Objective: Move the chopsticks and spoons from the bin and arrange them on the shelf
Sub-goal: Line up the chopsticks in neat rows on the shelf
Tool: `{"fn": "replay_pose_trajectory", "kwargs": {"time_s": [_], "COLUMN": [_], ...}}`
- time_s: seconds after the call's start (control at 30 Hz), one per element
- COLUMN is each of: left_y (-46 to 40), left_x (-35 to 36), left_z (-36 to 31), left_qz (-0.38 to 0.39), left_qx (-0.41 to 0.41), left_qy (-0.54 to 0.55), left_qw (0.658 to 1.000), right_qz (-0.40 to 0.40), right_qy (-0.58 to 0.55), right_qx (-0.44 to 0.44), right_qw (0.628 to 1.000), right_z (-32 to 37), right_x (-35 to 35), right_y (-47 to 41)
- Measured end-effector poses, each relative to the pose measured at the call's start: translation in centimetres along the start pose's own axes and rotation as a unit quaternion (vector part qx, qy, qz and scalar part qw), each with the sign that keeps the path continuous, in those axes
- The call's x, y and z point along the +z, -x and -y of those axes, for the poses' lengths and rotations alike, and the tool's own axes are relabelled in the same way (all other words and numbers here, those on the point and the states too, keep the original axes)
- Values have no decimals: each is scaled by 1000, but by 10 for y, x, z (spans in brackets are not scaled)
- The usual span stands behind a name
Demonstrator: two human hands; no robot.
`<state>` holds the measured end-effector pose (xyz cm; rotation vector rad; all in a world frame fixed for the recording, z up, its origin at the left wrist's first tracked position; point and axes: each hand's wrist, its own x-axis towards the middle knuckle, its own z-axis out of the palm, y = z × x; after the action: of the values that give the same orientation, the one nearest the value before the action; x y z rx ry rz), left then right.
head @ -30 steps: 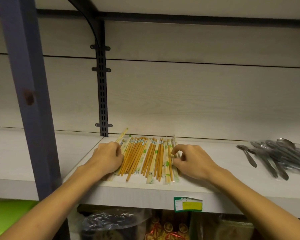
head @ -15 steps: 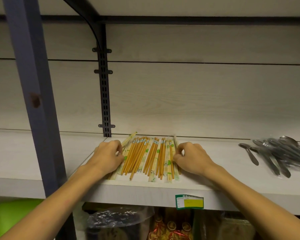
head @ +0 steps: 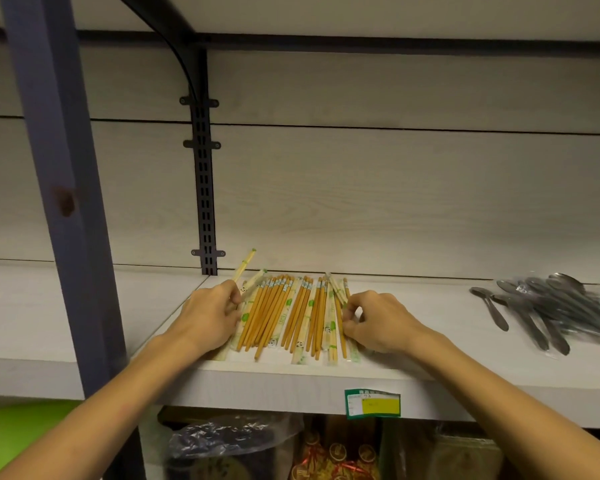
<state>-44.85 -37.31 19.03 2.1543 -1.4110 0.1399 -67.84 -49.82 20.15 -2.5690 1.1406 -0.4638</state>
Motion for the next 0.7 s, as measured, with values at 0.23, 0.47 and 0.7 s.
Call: {"fn": "replay_pose_trajectory", "kwargs": {"time_s": [0.23, 0.47, 0.7], "left_y": [0, 2, 3], "left_x": [-4, -17, -19], "left_z": [0, -1, -8], "left_qz": [48, 91, 114], "left_qx": [-17, -55, -59], "left_qy": [-34, 0, -13], "left_qw": [998, 994, 992], "right_qz": [6, 26, -16], "right_qy": [12, 22, 33], "right_qx": [26, 46, 24], "right_qw": [1000, 998, 999], "right_z": [-1, -6, -7], "right_x": [1, -2, -4], "right_y": [-2, -6, -2]}}
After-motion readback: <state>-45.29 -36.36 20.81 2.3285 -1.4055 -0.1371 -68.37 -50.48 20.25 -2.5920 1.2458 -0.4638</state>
